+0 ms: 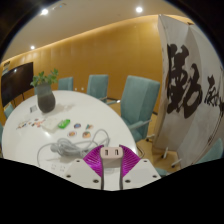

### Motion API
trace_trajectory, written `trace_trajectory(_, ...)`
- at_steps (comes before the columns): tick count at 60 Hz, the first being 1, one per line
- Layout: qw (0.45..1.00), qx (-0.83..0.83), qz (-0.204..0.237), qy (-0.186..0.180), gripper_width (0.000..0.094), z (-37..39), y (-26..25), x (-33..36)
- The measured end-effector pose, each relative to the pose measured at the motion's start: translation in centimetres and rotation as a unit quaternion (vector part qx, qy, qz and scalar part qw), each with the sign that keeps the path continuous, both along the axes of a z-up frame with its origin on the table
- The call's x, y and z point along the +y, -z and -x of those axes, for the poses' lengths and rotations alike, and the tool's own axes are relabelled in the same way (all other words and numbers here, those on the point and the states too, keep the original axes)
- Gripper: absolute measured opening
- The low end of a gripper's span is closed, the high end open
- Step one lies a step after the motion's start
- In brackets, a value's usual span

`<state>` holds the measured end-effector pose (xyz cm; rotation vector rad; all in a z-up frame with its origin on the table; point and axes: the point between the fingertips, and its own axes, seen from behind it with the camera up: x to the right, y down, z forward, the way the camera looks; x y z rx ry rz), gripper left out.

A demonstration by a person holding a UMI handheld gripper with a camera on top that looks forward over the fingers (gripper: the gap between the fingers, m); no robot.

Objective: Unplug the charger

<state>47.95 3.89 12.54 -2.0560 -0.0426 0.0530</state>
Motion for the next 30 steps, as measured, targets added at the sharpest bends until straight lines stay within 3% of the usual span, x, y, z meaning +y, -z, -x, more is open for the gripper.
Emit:
trace_trajectory(11, 0.993, 0.020, 0.117, -0.012, 0.0287, -0.3, 10.6, -2.4)
trace_trajectory(18, 0.991, 0.024, 0.134, 0.000, 0.0365, -0.8, 12.5, -2.4)
trace_trajectory(26, 0.994, 0.004, 0.106, 0.018, 0.0744, -1.7, 11.3, -1.9)
trace_trajectory(30, 0.995, -0.003, 0.096, 0.024, 0.0887, -2.2, 10.0, -2.1)
